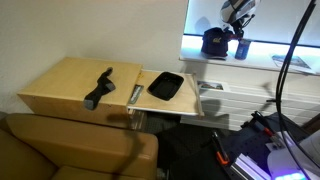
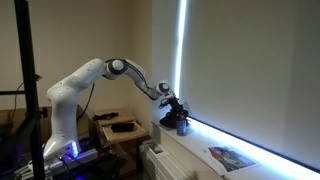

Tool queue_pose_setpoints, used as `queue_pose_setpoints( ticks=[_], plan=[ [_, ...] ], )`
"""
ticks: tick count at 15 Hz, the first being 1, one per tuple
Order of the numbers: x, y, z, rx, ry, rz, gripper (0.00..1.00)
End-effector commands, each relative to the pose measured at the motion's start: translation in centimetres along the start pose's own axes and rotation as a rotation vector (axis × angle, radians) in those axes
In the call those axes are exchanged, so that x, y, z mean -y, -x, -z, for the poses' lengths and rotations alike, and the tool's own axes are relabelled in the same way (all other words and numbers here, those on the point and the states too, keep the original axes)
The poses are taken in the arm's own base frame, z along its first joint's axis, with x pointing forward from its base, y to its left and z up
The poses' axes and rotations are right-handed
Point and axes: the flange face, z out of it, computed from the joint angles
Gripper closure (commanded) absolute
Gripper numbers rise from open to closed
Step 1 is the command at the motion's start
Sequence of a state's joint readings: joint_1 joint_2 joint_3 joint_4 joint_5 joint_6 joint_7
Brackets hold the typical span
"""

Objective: Put the screwdriver on the blue tin

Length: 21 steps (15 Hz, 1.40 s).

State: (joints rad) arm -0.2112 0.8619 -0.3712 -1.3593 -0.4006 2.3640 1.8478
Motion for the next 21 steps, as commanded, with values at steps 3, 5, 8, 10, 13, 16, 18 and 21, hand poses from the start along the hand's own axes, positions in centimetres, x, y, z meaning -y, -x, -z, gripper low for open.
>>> queue_pose_setpoints(
  ticks=[3,5,8,10,13,16,18,21],
  plan=[
    [0.0,0.5,1.1,-0.029,0.064,-0.010,0.91],
    [-0.4,-2.1,0.3,-0.061,0.073,-0.042,0.91],
    [-0.7,-5.0,0.2,-0.118,0.083,-0.078,0.91],
    [-1.2,-5.8,-0.2,-0.121,0.109,-0.073,0.91],
    [-1.6,-5.6,-0.1,-0.117,0.136,-0.060,0.91],
    [-1.8,-5.2,-0.1,-0.117,0.157,-0.054,0.91],
    [-1.8,-4.8,0.2,-0.113,0.165,-0.047,0.91],
    [-1.7,-3.8,-0.2,-0.098,0.175,-0.038,0.91]
  ],
)
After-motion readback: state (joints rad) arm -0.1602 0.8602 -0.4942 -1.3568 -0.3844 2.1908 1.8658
